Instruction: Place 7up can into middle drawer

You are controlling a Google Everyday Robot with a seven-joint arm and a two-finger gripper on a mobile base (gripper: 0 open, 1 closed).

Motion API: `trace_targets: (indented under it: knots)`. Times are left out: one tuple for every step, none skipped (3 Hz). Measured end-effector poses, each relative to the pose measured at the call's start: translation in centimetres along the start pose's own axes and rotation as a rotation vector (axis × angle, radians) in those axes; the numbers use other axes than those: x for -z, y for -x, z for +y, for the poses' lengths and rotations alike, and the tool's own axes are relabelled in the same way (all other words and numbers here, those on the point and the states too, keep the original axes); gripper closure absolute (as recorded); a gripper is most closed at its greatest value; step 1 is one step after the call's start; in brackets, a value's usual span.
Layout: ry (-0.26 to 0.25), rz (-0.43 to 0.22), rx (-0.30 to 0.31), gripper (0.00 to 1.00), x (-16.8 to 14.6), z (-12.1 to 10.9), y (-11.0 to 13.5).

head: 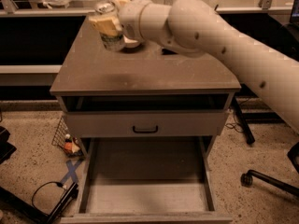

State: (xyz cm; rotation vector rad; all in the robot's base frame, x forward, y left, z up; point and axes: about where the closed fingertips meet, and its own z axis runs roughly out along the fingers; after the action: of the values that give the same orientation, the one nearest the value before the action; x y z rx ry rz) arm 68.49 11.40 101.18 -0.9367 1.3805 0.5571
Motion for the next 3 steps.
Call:
trace_targets:
  knots:
    - [-0.001, 0.058, -0.045, 1.00, 5.9, 6.8, -1.7]
    - [0.031, 0.098, -0.123, 1.00, 8.3, 13.9, -4.5]
    - [0.067, 0.117, -0.169, 1.00, 11.8, 19.5, -12.1]
